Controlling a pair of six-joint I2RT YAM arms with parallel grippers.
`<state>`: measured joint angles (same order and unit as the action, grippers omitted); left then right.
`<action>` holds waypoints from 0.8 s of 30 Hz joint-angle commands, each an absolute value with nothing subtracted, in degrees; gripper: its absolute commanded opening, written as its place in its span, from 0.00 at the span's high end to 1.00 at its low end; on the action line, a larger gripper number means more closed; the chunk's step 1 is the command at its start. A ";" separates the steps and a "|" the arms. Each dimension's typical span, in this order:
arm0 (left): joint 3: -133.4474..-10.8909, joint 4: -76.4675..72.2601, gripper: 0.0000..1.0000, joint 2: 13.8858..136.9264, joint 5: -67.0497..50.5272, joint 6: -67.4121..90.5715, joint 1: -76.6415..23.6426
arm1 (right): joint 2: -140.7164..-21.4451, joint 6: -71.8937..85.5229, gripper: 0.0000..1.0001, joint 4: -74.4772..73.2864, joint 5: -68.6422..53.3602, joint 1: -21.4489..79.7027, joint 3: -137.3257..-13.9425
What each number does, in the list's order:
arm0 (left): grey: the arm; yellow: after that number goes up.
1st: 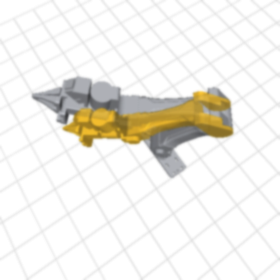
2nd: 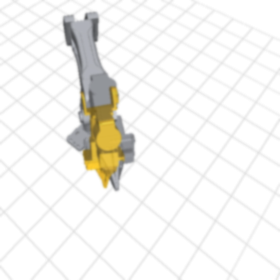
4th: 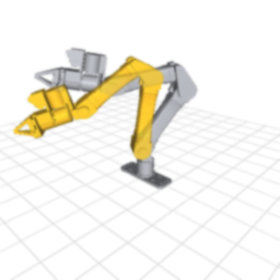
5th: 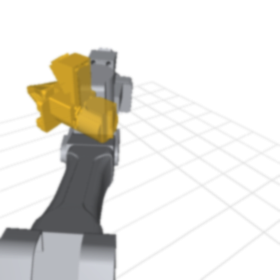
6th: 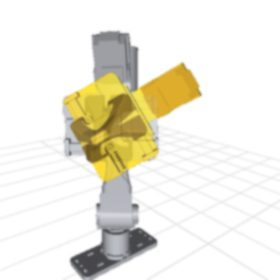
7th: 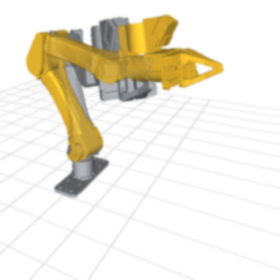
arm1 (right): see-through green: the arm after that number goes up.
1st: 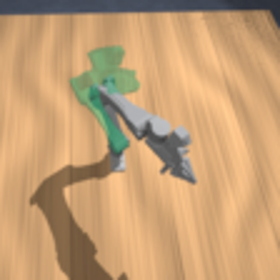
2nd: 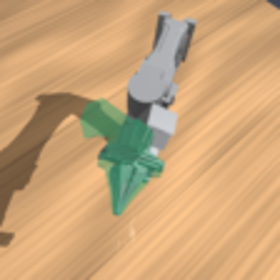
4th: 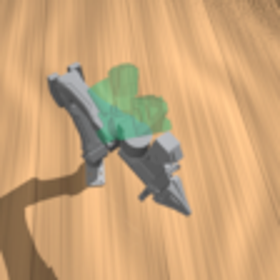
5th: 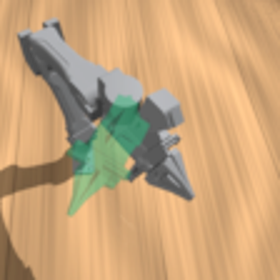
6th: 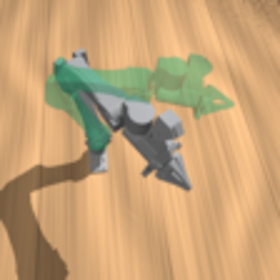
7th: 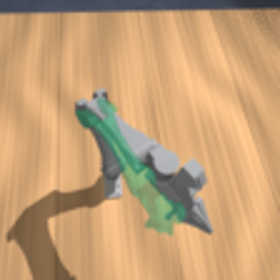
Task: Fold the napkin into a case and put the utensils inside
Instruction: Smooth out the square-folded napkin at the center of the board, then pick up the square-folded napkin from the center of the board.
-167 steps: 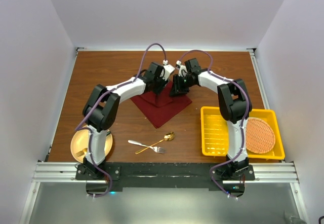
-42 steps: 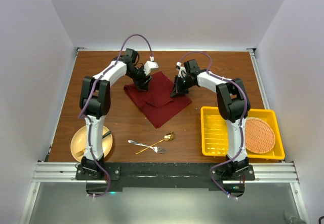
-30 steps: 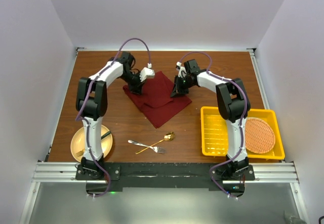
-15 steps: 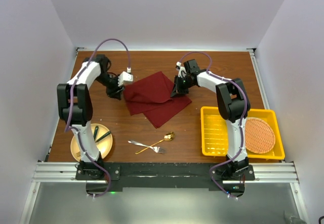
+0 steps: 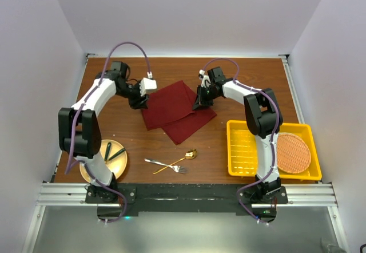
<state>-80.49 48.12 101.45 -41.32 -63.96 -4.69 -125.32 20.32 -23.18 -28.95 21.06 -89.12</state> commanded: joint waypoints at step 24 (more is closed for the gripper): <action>-54.76 32.78 0.77 97.65 -25.14 -64.51 -17.93 | -126.56 19.42 1.00 -24.35 -27.16 21.18 -91.58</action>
<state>-55.61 32.05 96.71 -26.81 -62.15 -17.45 -125.67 20.29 -23.79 -28.97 21.06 -89.80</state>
